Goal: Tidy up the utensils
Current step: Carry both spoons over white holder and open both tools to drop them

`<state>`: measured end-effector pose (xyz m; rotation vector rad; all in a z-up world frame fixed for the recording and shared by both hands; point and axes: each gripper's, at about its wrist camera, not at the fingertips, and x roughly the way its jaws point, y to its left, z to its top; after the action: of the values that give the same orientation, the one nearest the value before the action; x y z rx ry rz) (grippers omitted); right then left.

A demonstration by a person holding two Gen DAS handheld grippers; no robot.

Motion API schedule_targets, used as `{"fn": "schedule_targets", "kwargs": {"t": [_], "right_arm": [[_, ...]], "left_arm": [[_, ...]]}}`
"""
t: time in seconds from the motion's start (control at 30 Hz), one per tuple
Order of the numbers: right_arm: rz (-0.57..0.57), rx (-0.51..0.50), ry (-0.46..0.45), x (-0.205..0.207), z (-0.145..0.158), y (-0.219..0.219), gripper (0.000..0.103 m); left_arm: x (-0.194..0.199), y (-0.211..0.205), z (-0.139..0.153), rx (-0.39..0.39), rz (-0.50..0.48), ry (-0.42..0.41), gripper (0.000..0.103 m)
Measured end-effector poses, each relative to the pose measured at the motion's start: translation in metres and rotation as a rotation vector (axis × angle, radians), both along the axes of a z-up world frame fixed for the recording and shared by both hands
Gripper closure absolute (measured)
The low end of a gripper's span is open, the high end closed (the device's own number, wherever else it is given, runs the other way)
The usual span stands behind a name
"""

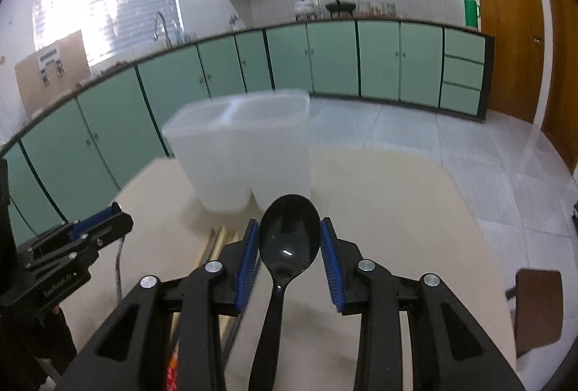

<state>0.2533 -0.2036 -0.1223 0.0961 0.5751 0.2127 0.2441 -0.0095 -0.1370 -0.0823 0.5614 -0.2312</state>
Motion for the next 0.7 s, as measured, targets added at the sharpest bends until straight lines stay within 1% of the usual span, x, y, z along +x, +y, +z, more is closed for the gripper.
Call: {"fn": "schedule_targets", "kwargs": {"t": [0.13,0.3,0.43,0.57,0.7], "right_arm": [[0.014,0.020,-0.044,0.006,0.016,0.001,0.069],[0.025,0.027,-0.076,0.014,0.028,0.004,0.069],[0.025,0.042,-0.118,0.024,0.045,0.001,0.069],[0.019,0.073,-0.207,0.037,0.074,0.001,0.069],[0.003,0.072,-0.276,0.063,0.097,0.002,0.069]], "left_arm": [[0.003,-0.001,0.015,-0.009,-0.004,-0.049,0.076],[0.008,-0.001,0.023,-0.002,0.001,-0.068,0.076],[0.006,0.001,0.041,-0.009,0.002,-0.098,0.076],[0.011,0.001,0.080,-0.029,-0.008,-0.179,0.076],[0.031,-0.008,0.113,-0.035,-0.015,-0.266,0.076]]}}
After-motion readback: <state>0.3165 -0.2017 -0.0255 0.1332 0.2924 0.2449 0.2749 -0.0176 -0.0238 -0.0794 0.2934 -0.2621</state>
